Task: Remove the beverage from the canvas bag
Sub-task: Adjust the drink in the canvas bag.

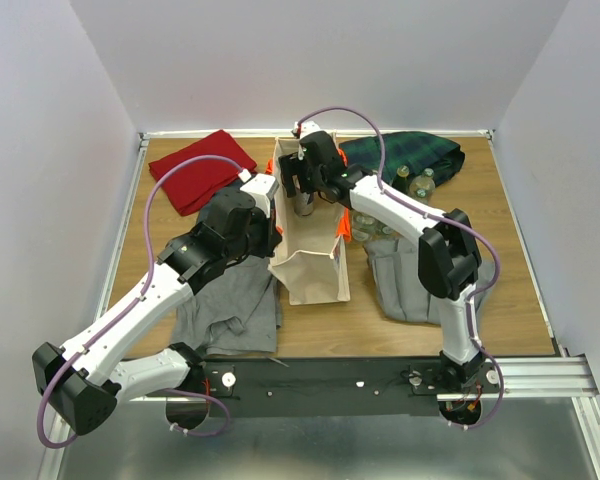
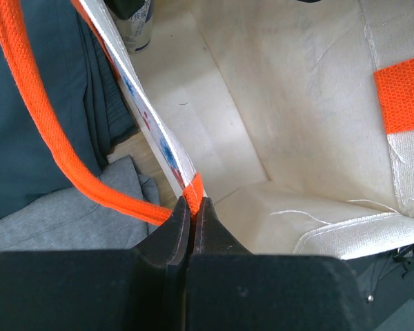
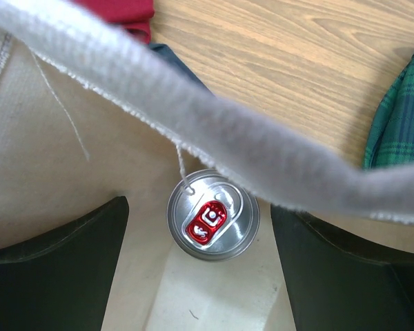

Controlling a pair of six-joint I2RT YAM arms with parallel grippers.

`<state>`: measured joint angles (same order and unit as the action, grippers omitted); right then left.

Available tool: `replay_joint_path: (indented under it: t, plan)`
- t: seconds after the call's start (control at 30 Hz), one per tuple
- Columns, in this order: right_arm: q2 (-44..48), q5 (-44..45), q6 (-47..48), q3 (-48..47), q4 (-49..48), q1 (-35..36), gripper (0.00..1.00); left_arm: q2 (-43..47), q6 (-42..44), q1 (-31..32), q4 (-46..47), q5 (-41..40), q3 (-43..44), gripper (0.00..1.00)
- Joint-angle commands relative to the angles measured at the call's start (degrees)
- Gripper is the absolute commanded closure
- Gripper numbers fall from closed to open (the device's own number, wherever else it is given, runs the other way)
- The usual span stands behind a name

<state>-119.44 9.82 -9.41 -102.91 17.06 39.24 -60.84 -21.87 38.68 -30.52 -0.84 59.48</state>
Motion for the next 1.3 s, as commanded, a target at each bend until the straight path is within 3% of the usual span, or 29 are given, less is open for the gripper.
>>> replay_joint_path:
  t: [0.0,0.5,0.97,1.27]
  plan:
    - [-1.94,0.54,-0.61,-2.99,3.49,-0.31,0.09,0.99,0.42,-0.09,1.17,0.84,-0.16,1.00]
    - [-2.91,0.63,-1.05,-2.47,4.30,-0.22,0.11,0.72,0.33,-0.09,1.34,0.84,-0.16,1.00]
    - [-8.26,1.60,-1.93,-10.54,9.82,-0.31,0.13,0.46,0.51,-0.09,1.17,0.84,-0.33,1.00]
    - [-7.48,2.30,-1.67,-9.50,11.33,-0.22,0.14,0.28,0.60,-0.09,1.17,0.84,-0.24,1.00]
